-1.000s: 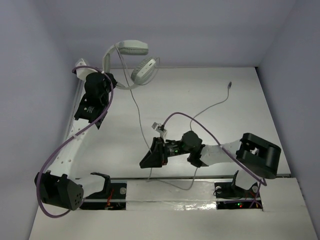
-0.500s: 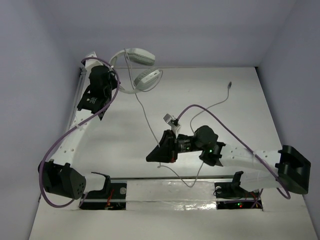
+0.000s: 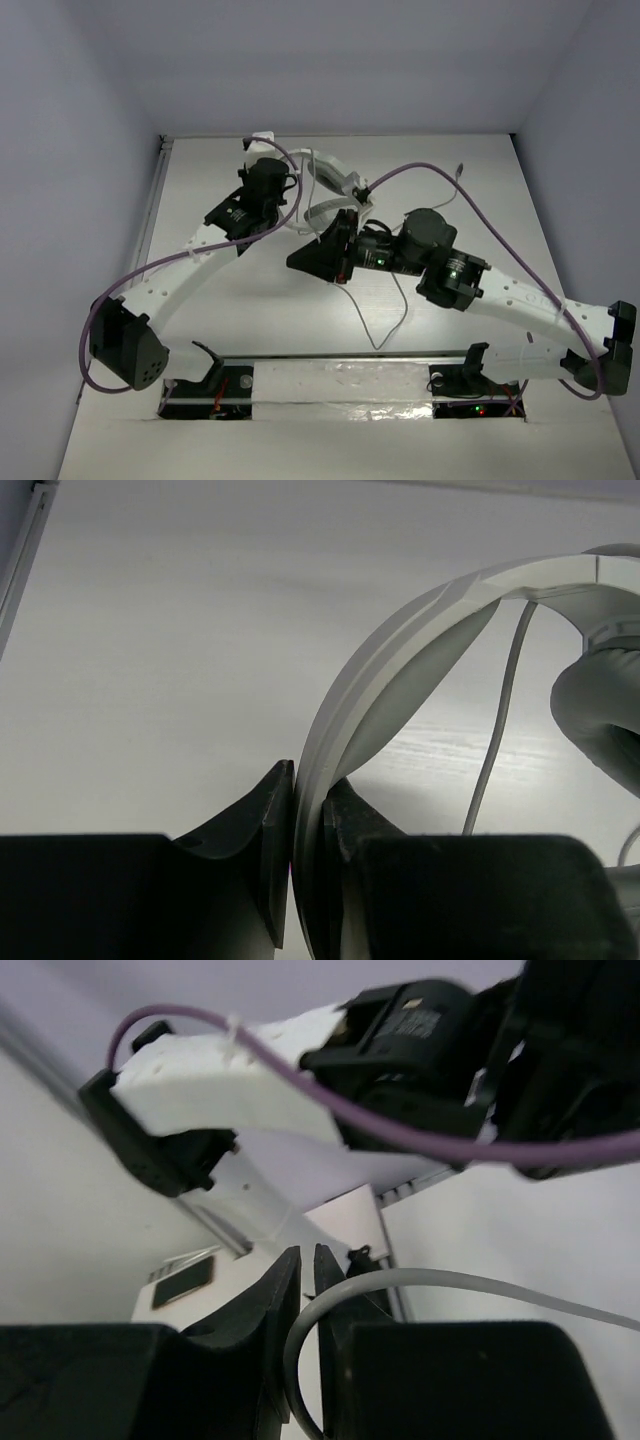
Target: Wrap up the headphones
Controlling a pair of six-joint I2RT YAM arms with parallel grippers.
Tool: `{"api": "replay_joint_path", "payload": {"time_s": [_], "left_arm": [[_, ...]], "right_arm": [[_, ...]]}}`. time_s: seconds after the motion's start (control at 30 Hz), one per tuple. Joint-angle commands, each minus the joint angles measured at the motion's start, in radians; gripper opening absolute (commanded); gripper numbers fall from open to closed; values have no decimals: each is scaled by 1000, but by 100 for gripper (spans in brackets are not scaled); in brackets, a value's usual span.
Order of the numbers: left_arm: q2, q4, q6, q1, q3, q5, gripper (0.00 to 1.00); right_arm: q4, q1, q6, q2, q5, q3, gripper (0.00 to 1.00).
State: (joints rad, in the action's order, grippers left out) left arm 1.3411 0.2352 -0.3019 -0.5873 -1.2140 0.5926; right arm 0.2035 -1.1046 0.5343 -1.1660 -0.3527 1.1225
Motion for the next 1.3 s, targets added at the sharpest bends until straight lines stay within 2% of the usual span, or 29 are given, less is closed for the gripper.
{"api": "replay_joint_path", "payload": {"time_s": [0.0, 0.2, 0.4, 0.5, 0.6, 0.63, 0.8, 0.9, 1.0, 1.17, 1.27], "left_arm": [[-49, -37, 24, -11, 11, 58, 0], [-106, 21, 76, -42, 60, -57, 0], [-160, 70, 107, -42, 82, -236, 0], [-169, 111, 112, -42, 62, -350, 0], [-177, 148, 121, -42, 48, -422, 0], [-183, 153, 119, -42, 48, -430, 0], [-175, 202, 152, -42, 48, -452, 0], [-189, 200, 161, -42, 67, -465, 0], [-214, 176, 167, -42, 82, -509, 0], [-241, 144, 162, -42, 59, -605, 0], [-241, 139, 161, -42, 24, -698, 0]], "right_arm": [[-196, 14, -115, -18, 121, 92, 15], [-357, 101, -198, -43, 294, 135, 12], [-377, 209, -217, -47, 383, 122, 8], [-368, 209, -212, -70, 402, 120, 6], [-372, 209, -220, -86, 510, 122, 0], [-372, 218, -229, -90, 564, 123, 0], [-371, 229, -247, -103, 638, 178, 0], [-397, 253, -289, -133, 768, 198, 0], [-383, 273, -298, -138, 799, 183, 0], [-342, 336, -281, -132, 822, 105, 6], [-323, 367, -277, -141, 807, 74, 16]]}}
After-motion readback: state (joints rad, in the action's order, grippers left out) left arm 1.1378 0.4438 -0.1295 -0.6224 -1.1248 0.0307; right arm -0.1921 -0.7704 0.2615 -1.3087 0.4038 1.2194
